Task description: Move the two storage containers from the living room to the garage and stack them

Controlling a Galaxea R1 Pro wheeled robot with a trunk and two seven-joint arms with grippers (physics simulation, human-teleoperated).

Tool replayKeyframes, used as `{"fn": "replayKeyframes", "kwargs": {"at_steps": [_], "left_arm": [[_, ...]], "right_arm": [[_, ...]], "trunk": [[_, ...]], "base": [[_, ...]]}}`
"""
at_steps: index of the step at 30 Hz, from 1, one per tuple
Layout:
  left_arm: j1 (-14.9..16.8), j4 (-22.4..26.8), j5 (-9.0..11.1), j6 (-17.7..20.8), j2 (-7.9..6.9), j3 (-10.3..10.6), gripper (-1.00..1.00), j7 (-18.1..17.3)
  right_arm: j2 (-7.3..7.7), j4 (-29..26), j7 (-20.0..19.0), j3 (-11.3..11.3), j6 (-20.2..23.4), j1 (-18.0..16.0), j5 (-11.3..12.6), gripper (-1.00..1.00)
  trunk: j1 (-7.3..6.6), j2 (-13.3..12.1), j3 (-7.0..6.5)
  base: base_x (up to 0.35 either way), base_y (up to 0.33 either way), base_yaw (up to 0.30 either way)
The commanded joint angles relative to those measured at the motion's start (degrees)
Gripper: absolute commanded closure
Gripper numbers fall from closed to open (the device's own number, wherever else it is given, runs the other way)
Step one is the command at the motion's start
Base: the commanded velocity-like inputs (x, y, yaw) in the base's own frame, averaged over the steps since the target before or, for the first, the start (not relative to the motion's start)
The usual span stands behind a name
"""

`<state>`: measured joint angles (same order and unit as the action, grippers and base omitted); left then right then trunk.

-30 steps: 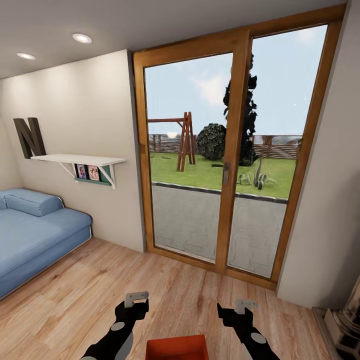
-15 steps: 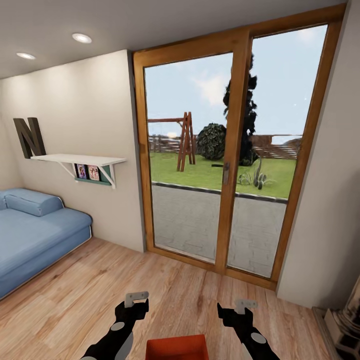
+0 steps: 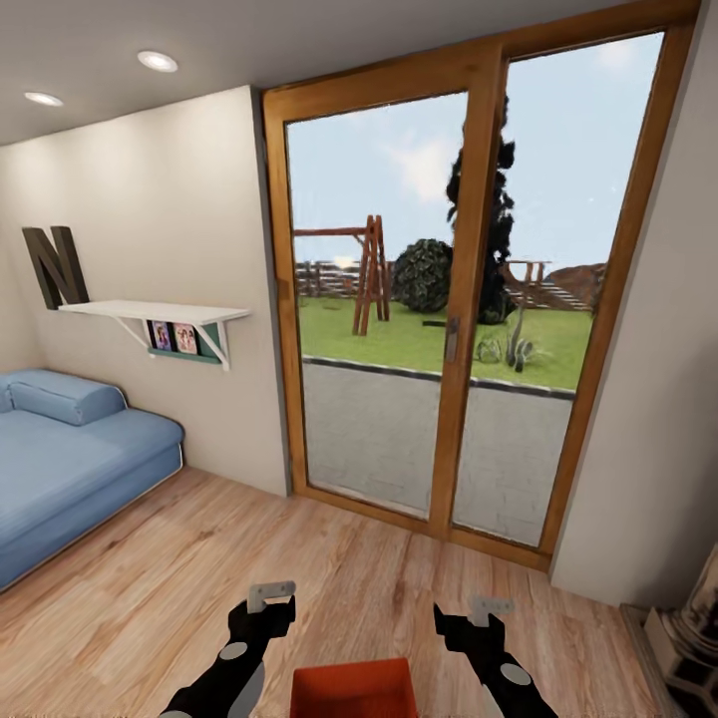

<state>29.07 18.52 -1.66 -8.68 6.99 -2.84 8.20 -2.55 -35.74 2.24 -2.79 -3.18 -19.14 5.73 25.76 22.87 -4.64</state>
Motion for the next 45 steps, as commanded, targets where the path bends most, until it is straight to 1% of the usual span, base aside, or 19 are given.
{"fn": "replayKeyframes", "kwargs": {"at_steps": [1,26,32,35,40,45], "left_arm": [[0.03,-0.06,-0.18,-0.2,0.03,-0.27,-1.0,0.0],[0.03,-0.06,-0.13,-0.82,0.11,-0.31,-1.0,0.22],[0.03,-0.39,-0.17,-0.81,0.13,-0.29,-1.0,-0.04],[0.03,-0.58,-0.25,-0.69,0.2,-0.24,-1.0,-0.13],[0.03,-1.51,-0.41,-0.54,0.27,-0.18,-1.0,-0.27],[0.03,-4.63,-0.27,-0.68,0.27,-0.2,-1.0,-0.29]], "right_arm": [[0.04,0.05,0.33,-0.28,-0.26,-0.02,0.6,-1.0],[0.07,0.05,0.8,-0.33,-0.18,-0.02,0.32,-1.0],[0.08,0.04,0.91,-1.59,-0.19,-0.02,-0.15,-1.0],[0.08,-0.03,0.92,-1.76,-0.23,-0.02,-0.97,-1.0],[0.09,-0.14,0.92,-1.74,-0.28,-0.02,-3.16,-1.0],[0.16,-0.51,0.92,-1.69,-0.26,-0.02,-3.67,-1.0]], "trunk": [[0.02,0.05,0.12],[0.02,0.05,2.45],[0.02,0.05,3.01],[0.02,0.05,3.29],[0.02,0.05,3.75],[0.02,0.05,4.22]], "base": [[0.0,0.0,0.0],[0.0,0.0,0.0],[0.0,0.0,0.0],[0.0,0.0,0.0],[0.0,0.0,0.0],[0.0,0.0,0.0]]}}
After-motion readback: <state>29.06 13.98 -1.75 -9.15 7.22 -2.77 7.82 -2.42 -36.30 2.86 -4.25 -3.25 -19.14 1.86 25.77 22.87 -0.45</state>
